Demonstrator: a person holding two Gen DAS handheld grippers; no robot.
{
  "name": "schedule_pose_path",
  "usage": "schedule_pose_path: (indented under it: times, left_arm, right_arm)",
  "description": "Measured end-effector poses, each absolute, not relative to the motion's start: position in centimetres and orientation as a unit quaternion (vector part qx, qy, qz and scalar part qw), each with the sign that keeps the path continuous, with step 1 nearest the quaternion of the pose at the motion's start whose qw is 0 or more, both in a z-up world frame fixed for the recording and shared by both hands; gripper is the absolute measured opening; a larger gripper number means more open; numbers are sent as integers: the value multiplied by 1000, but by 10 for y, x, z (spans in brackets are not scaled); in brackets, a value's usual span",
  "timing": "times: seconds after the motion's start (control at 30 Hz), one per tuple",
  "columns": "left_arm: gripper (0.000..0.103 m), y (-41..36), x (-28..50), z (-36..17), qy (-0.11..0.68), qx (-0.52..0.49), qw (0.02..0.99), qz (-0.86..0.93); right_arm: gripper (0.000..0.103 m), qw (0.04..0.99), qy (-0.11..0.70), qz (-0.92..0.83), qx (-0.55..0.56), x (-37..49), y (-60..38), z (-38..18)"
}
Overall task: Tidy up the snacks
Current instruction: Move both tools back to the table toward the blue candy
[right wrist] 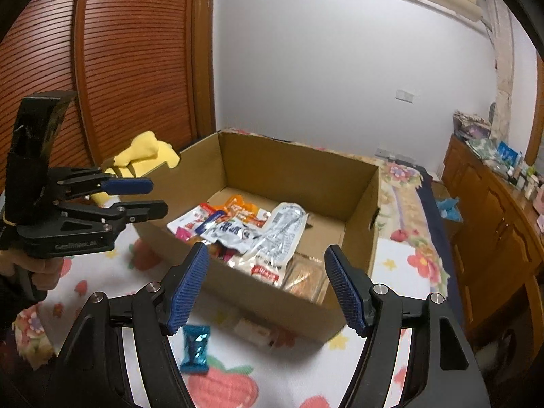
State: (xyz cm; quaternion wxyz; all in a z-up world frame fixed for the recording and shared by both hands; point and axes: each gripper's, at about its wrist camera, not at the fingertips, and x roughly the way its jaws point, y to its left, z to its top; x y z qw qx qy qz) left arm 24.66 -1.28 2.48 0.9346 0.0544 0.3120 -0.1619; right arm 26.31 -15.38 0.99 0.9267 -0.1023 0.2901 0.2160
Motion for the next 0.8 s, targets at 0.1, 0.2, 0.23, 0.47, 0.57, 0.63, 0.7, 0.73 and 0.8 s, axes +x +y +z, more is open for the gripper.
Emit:
schedule_pose_path:
  times: [0.1, 0.2, 0.23, 0.47, 0.57, 0.63, 0.7, 0.73, 0.8]
  left_arm:
    - [55, -17, 228, 24, 309, 51, 933, -176]
    - [74, -24, 213, 20, 304, 58, 935, -171]
    - [75, -25, 208, 19, 300, 60, 937, -171]
    - [78, -39, 189, -3, 317, 69, 930, -173]
    - [78, -45, 184, -14, 326, 69, 926, -177]
    - [78, -49, 183, -24, 334, 69, 922, -181]
    - [78, -54, 184, -34, 343, 73, 919, -181]
    - [78, -57, 185, -39, 347, 74, 917, -181]
    - [78, -61, 188, -47, 356, 73, 914, -183]
  right_arm:
    - [73, 928, 287, 216, -95, 248, -157, 10]
    - [73, 929, 287, 216, -91, 234, -159, 8]
    - [73, 929, 288, 215, -90, 230, -161, 8]
    - [73, 927, 296, 213, -88, 206, -165, -3]
    - [73, 926, 299, 212, -85, 199, -167, -9]
    - [73, 925, 303, 212, -82, 195, -169, -14]
    - [73, 924, 308, 211, -79, 194, -171, -20]
    - [73, 924, 311, 211, -77, 193, -172, -24]
    - [73, 922, 317, 211, -74, 194, -174, -32]
